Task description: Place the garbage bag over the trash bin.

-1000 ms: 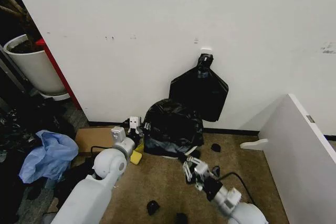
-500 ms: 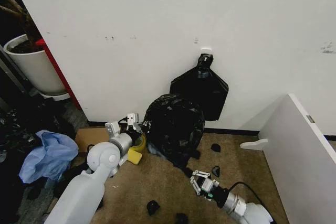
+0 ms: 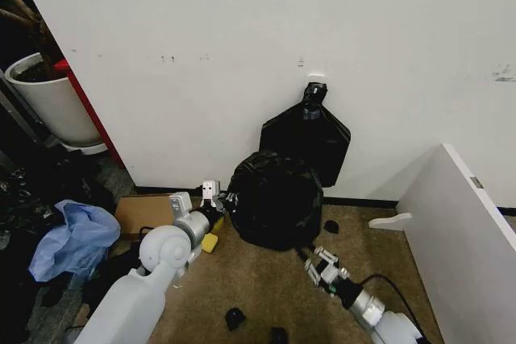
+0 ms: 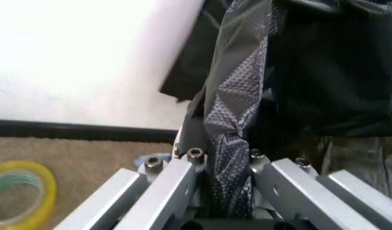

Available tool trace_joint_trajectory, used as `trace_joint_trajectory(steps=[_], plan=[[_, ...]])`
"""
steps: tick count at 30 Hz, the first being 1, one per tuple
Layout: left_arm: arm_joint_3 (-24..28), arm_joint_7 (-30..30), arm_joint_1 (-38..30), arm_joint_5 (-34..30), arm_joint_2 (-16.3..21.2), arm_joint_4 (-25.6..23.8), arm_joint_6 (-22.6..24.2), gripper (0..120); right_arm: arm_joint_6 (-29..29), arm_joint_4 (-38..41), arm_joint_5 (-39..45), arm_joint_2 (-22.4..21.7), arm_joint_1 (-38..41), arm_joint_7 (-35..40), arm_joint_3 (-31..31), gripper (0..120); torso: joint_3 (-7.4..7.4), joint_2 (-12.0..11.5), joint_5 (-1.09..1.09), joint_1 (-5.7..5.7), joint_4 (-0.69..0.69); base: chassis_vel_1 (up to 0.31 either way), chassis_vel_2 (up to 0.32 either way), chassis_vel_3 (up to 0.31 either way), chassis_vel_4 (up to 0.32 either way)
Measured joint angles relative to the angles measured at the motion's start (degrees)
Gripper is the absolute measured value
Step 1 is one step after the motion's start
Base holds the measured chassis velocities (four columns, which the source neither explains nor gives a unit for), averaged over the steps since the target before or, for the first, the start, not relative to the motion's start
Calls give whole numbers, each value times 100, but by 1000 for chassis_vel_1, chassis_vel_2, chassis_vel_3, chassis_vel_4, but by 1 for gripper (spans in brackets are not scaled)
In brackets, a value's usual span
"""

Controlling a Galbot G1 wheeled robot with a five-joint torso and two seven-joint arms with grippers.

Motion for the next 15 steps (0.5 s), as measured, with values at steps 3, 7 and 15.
trace_joint_trajectory(steps=[3,7,15], plan=[[45,37,-27,280,-36,250,-258,0,-167,-11,949,-14,-29,-2071,662,48,0,0,-1,0,0,0,0,0,0],[73,73,-42,495,-64,416,-430,0,-445,194,1517,-42,-111,-2894,986,60,0,0,-1,0,-1,0,0,0,0],[145,81,143,865,-204,502,-1001,0,-1220,1547,1883,-110,-362,-343,339,88,0,0,-1,0,1,0,0,0,0]])
